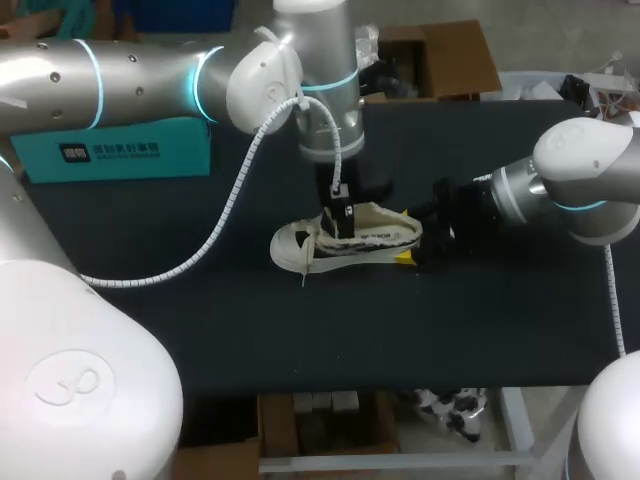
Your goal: Open the shoe tongue, take the insole out of the shoe, put the insole back into the shoe, and pack the shoe into the shoebox
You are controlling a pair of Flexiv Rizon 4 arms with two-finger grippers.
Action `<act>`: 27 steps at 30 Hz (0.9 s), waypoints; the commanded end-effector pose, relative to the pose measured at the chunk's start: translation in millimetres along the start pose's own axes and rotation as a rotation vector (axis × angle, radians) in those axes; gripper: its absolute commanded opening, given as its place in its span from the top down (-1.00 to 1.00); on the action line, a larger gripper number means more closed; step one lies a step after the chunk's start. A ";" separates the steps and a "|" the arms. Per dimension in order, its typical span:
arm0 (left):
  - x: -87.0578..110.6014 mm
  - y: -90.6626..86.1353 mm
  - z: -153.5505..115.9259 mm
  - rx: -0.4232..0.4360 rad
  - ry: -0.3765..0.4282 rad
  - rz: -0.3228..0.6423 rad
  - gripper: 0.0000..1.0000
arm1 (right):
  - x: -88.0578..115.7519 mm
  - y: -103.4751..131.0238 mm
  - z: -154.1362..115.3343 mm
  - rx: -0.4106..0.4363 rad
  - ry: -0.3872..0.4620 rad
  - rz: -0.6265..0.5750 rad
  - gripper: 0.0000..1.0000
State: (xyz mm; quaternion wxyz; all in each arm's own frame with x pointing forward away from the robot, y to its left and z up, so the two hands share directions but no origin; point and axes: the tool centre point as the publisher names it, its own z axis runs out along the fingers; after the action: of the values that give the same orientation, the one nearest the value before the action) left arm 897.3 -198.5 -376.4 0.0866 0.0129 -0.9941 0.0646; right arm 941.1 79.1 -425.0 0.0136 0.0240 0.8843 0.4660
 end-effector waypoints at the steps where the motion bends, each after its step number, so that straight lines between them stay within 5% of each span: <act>1: -1.4 -2.5 10.1 -0.003 0.032 0.003 1.00 | -2.3 -4.5 1.0 -0.002 0.001 0.000 1.00; 12: 6.9 -13.8 32.2 -0.012 -0.059 -0.061 1.00 | -2.3 -4.5 1.0 -0.002 0.001 0.000 1.00; 22: 10.1 -18.8 41.4 -0.038 -0.119 -0.071 0.57 | -2.3 -4.5 1.0 -0.002 0.001 0.000 1.00; 27: 8.0 -22.1 55.0 -0.064 -0.173 -0.075 0.55 | -2.3 -4.5 1.0 -0.002 0.001 0.000 1.00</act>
State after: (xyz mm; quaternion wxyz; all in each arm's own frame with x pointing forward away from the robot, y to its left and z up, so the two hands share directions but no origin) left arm 897.3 -215.7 -398.3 0.0174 0.0528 -0.9978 0.0361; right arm 939.1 77.4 -425.4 0.0136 0.0225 0.8846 0.4657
